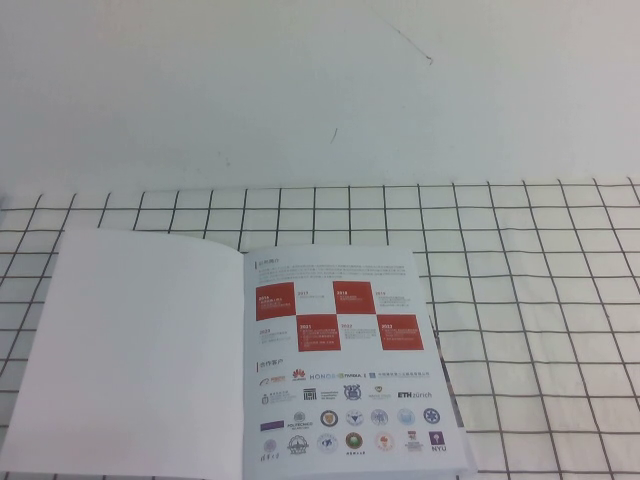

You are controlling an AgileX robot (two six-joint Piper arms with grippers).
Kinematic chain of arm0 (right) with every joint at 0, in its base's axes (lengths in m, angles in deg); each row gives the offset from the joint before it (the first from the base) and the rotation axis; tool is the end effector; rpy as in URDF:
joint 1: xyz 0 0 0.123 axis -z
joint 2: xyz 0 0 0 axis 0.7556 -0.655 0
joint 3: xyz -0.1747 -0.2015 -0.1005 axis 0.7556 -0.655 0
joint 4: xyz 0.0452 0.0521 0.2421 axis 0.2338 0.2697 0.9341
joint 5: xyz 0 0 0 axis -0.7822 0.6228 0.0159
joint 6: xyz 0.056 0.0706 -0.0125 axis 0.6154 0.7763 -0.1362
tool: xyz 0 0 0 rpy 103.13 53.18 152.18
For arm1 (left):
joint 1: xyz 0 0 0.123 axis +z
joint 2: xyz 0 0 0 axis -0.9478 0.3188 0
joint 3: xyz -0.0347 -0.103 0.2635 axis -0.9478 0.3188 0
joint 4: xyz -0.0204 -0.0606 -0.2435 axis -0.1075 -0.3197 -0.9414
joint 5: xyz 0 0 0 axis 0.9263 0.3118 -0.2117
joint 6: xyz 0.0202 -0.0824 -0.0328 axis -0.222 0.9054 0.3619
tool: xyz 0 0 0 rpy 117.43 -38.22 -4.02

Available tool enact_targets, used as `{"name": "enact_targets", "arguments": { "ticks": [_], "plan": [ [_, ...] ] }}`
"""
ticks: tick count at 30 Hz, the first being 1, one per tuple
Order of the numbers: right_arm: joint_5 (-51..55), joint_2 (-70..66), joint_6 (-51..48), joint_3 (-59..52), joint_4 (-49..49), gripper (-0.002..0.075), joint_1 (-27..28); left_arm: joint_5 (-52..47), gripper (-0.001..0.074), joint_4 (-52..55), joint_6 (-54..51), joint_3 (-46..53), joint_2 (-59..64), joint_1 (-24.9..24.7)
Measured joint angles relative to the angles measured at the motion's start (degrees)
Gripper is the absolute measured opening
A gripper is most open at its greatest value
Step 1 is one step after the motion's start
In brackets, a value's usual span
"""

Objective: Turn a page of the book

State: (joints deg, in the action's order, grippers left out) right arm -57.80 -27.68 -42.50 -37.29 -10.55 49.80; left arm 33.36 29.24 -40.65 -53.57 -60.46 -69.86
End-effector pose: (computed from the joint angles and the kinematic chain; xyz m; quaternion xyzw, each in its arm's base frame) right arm 0.0535 -0.0049 0.1744 -0.0839 0.7880 -0.1006 0.6016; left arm 0.0535 -0.0035 0.1759 -0.0197 0.7917 -0.0336 0.6097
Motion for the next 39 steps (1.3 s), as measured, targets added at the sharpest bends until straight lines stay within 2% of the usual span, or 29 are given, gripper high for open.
{"name": "enact_targets", "arguments": {
  "ticks": [9, 39],
  "plan": [
    [2.1, 0.0, -0.2, 0.0, 4.1, -0.0002, 1.0, 0.0, -0.0002, 0.0, 0.0, 0.0, 0.0, 0.0],
    [2.2, 0.0, -1.2, 0.0, 6.9, -0.0002, 1.0, 0.0, -0.0002, 0.0, 0.0, 0.0, 0.0, 0.0]
  ]
}}
